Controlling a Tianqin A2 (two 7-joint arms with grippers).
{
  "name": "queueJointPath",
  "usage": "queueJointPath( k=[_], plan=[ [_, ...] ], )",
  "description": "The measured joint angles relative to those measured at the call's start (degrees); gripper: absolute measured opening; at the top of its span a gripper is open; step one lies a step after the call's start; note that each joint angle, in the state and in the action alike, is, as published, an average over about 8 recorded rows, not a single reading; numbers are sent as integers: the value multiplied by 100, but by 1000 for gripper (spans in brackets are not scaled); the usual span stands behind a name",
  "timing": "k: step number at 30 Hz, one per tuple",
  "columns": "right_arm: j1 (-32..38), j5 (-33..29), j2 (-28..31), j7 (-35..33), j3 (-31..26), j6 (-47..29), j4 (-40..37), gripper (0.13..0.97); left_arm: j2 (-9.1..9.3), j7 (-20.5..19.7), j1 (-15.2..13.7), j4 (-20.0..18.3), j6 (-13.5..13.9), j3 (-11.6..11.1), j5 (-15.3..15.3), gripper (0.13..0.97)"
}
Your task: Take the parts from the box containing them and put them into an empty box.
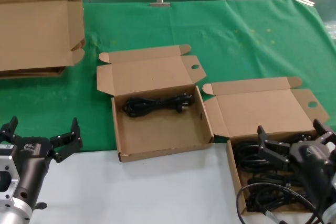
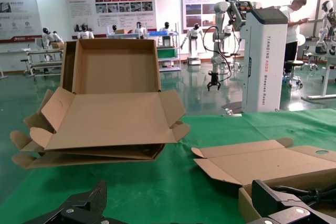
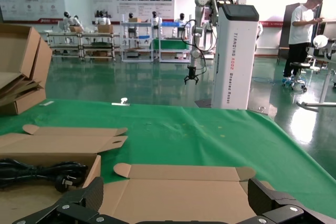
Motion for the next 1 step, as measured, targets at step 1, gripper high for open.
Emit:
queueJointPath(
  k=[1],
  plan=[
    [0, 0, 0, 0, 0, 0, 0, 966, 0, 0, 0, 0, 0, 0, 0, 966]
  ],
)
